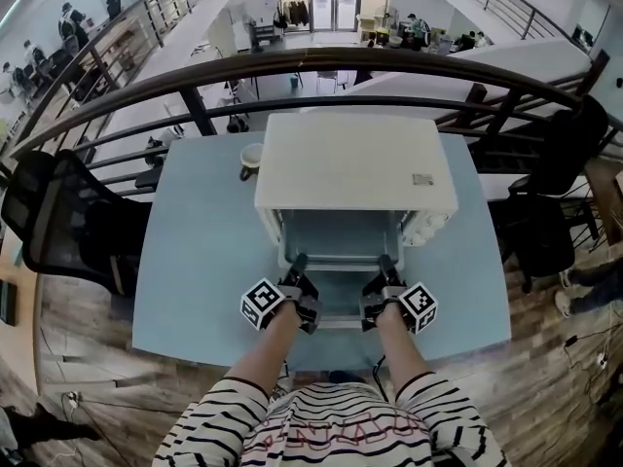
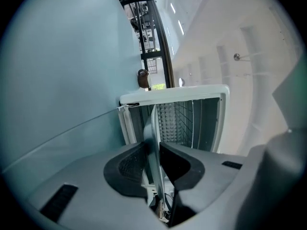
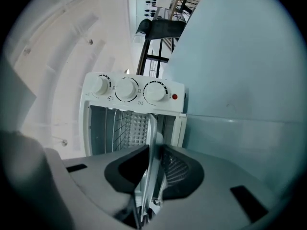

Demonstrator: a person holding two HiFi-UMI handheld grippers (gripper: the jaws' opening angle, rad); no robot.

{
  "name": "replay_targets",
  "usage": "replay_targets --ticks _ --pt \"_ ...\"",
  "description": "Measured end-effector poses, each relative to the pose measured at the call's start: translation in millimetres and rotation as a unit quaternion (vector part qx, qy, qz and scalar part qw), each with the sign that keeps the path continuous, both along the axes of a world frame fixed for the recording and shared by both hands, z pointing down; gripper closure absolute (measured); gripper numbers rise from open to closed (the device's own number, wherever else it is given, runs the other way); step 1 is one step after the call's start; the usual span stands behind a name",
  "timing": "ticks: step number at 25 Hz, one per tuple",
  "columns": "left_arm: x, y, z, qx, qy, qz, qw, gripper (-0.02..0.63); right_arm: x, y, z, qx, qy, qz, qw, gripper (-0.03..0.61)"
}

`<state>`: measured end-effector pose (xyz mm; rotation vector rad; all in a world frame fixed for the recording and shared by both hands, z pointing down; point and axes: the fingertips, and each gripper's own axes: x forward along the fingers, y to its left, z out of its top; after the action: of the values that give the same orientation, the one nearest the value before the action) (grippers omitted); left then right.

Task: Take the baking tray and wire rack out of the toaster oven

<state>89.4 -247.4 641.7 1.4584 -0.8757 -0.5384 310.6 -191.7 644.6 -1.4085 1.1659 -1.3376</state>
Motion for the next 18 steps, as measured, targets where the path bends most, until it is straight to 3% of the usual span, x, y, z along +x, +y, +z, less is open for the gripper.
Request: replay_targets --ticks 6,18 --pt "-18 22 -18 0.0 0.011 0.014 0.9998 0.517 -18 26 -18 0.004 -0.004 0.015 1.0 0.491" --pt "-30 63 -10 -0.011 0.038 0.029 0.9988 0.518 -32 75 -13 0.01 -0.012 0.036 0.999 0.492"
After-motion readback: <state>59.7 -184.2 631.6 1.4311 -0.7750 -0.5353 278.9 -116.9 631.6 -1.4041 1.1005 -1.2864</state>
